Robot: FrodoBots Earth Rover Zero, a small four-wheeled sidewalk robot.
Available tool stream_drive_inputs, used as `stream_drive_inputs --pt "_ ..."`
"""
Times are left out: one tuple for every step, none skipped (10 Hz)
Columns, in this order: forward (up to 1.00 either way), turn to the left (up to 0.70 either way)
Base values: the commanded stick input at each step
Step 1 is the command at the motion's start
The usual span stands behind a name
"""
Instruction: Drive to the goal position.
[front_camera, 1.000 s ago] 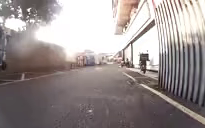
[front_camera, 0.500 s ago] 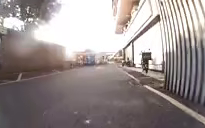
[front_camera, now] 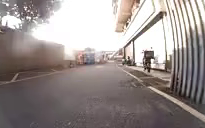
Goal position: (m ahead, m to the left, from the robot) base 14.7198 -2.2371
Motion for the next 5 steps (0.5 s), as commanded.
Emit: stream_drive_inputs --pt "0.45 0.00" --pt "0.45 0.00" --pt "0.45 0.00" --pt "0.45 0.00" --pt "0.45 0.00"
